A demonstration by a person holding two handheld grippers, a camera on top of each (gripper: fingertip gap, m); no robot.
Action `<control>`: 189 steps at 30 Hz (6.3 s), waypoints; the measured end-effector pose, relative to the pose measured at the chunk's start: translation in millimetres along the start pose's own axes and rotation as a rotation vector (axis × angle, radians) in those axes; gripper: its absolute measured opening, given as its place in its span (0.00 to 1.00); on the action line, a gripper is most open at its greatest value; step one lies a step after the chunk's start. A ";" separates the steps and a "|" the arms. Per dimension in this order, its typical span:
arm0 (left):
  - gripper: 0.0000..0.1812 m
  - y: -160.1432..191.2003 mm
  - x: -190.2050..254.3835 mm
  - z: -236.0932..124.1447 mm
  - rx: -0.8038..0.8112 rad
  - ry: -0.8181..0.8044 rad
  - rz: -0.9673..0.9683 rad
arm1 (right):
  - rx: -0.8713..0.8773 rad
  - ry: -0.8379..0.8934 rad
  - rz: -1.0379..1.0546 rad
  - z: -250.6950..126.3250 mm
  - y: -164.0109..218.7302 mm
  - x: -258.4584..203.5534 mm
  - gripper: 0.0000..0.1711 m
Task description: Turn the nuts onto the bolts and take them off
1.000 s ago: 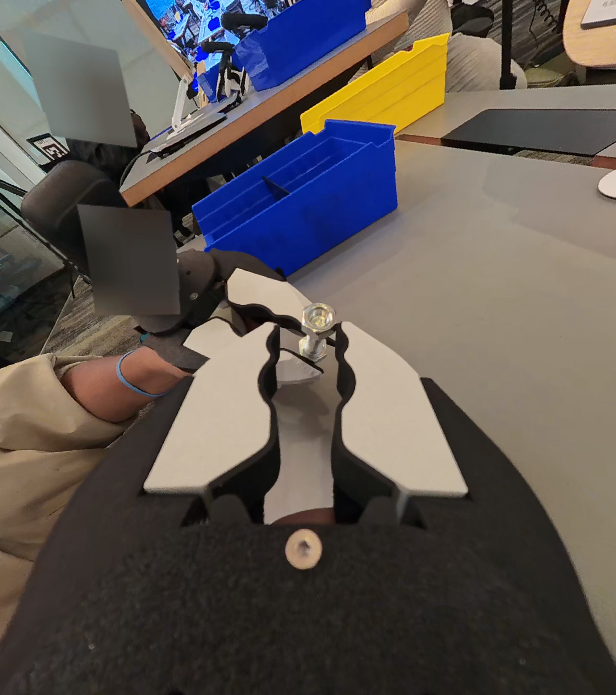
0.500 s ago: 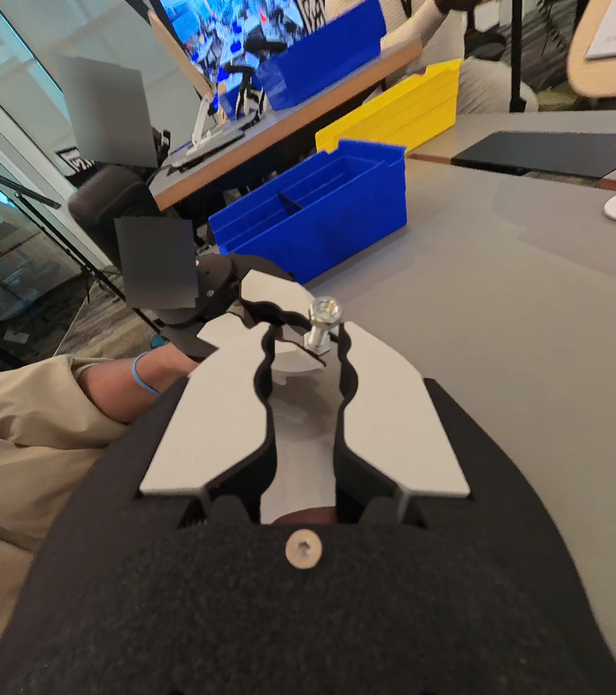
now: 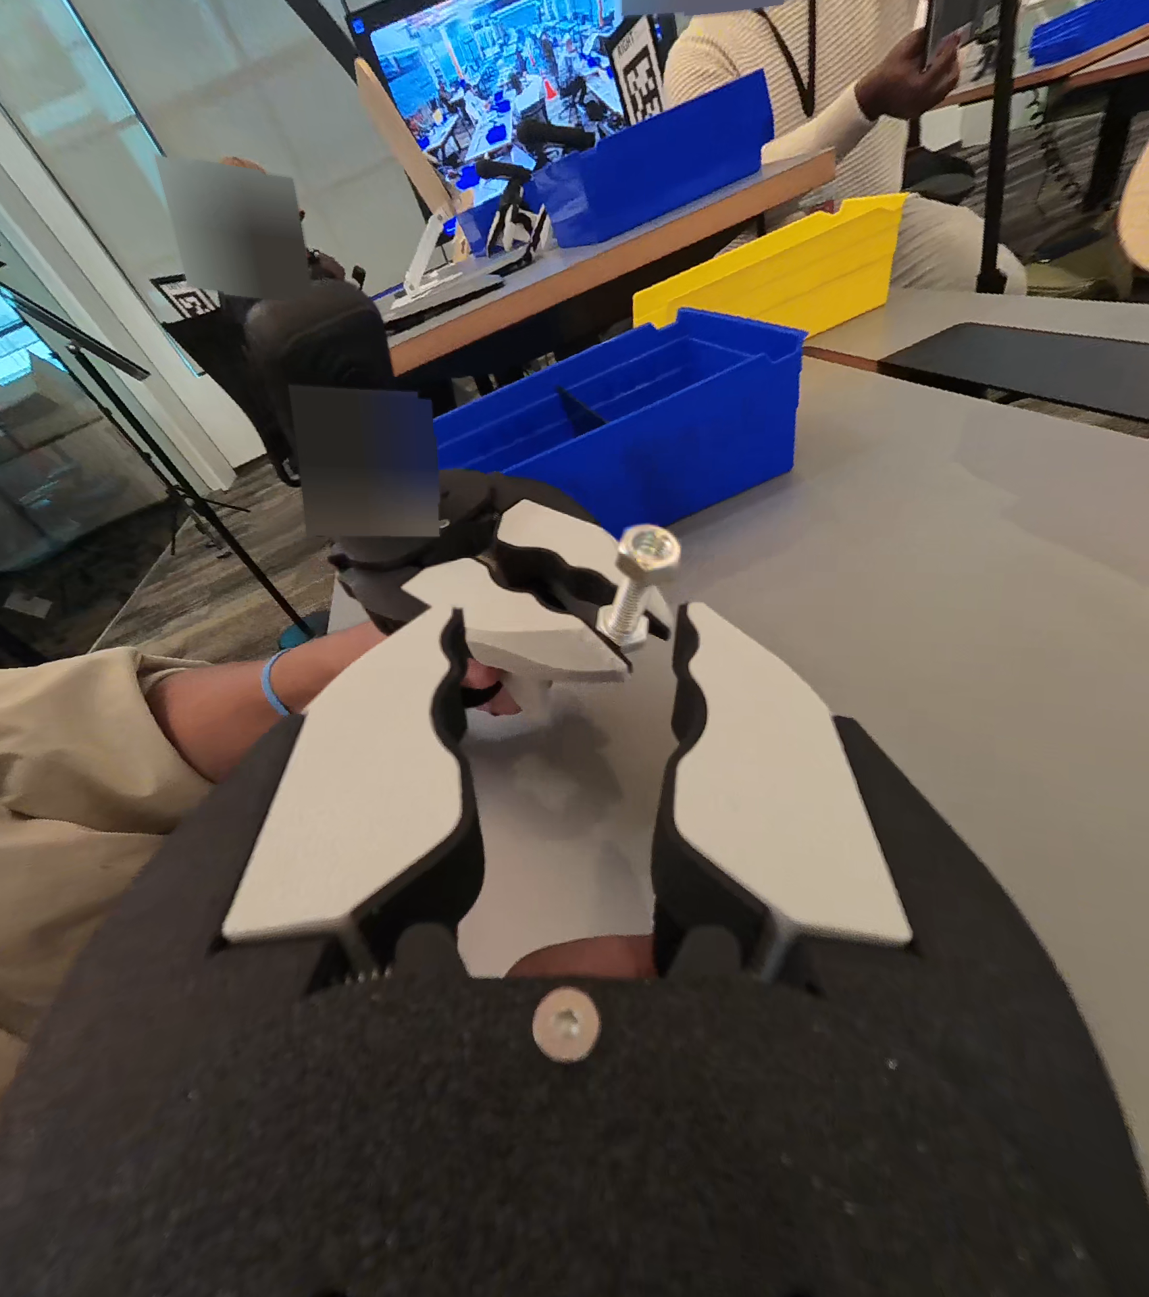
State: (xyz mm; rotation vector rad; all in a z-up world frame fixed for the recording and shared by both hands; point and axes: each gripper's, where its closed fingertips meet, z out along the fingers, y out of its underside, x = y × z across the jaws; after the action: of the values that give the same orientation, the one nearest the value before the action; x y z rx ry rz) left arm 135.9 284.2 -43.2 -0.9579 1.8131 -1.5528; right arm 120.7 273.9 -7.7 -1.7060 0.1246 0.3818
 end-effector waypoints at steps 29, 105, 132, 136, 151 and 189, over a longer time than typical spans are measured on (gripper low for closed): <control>0.10 -13.7 11.5 -18.8 0.079 0.261 -0.149 | 0.133 -0.173 0.013 0.0 -11.5 -26.4 0.34; 0.10 -11.1 17.8 -38.3 -0.004 0.353 0.002 | 0.134 -0.157 -0.044 -11.3 -18.0 -23.4 0.31; 0.10 40.8 51.7 -32.3 -0.363 0.424 0.243 | -0.311 -0.104 -0.447 12.4 61.3 -27.6 0.11; 0.13 27.7 46.0 -28.5 -0.279 0.367 0.253 | -0.279 -0.058 -0.459 10.2 52.9 -21.4 0.11; 0.27 17.9 -56.2 -16.9 0.002 -0.534 -0.080 | -0.088 0.311 -0.335 5.6 28.2 41.9 0.11; 0.25 32.3 -50.4 -5.4 -0.049 -0.428 -0.155 | -0.293 1.139 0.126 -320.5 64.0 243.1 0.11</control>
State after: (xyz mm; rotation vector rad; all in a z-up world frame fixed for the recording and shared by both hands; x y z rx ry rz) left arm 156.1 330.5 -75.8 -1.3630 1.5073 -1.2708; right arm 387.7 -17.7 -105.6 -2.0237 1.0437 -0.5516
